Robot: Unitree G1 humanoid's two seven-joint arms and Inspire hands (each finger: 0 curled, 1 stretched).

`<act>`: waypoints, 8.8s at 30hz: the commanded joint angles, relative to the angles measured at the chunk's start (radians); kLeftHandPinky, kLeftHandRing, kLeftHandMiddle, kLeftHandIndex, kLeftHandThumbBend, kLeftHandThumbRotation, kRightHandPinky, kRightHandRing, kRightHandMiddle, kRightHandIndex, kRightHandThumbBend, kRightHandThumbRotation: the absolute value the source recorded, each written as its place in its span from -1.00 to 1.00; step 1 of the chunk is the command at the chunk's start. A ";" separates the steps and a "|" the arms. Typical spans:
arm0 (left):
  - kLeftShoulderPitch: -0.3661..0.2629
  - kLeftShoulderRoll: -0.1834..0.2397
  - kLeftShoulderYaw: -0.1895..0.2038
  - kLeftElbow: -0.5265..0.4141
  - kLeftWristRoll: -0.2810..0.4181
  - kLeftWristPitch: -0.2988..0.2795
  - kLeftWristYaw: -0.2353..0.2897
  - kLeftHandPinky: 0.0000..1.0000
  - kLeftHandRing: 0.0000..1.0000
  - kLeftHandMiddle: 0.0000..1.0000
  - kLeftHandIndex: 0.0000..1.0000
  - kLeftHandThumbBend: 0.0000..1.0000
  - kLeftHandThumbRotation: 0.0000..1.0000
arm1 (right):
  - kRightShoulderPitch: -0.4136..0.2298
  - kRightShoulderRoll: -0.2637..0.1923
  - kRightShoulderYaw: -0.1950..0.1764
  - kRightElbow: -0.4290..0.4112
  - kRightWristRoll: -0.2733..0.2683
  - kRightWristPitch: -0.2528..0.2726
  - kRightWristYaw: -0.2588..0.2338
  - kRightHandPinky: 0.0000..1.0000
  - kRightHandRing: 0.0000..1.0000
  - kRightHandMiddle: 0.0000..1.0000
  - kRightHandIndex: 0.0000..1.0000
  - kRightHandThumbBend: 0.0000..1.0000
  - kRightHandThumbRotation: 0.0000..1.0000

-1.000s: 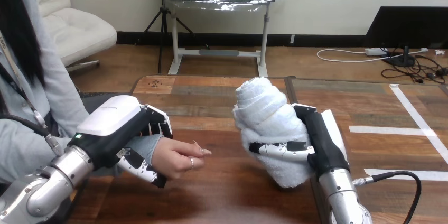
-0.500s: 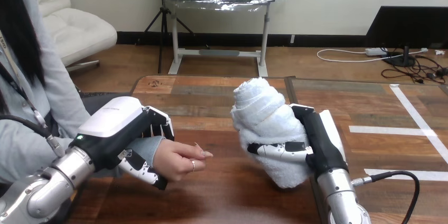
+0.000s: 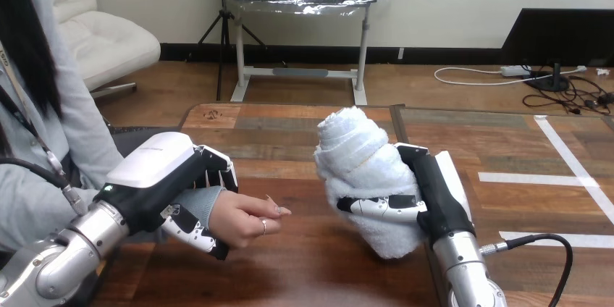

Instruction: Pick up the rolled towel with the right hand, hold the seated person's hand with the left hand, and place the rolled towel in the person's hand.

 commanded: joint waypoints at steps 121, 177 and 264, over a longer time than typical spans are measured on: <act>-0.071 -0.015 0.058 -0.120 -0.072 -0.005 -0.009 -0.44 -0.34 -0.24 -0.20 1.00 -1.00 | -0.072 0.034 0.060 -0.062 -0.039 -0.085 -0.007 -0.49 -0.39 -0.22 -0.14 0.75 -0.81; -0.087 -0.050 0.059 -0.105 -0.049 0.011 -0.018 -0.42 -0.32 -0.23 -0.18 1.00 -1.00 | 0.014 0.091 0.060 -0.181 0.113 -0.345 0.208 -0.49 -0.39 -0.20 -0.13 0.75 -0.77; -0.056 -0.047 0.062 -0.084 -0.044 -0.004 -0.018 0.15 0.26 0.34 0.45 1.00 -0.68 | 0.066 -0.010 0.129 -0.365 0.026 0.005 0.367 0.74 0.88 0.90 0.92 1.00 0.35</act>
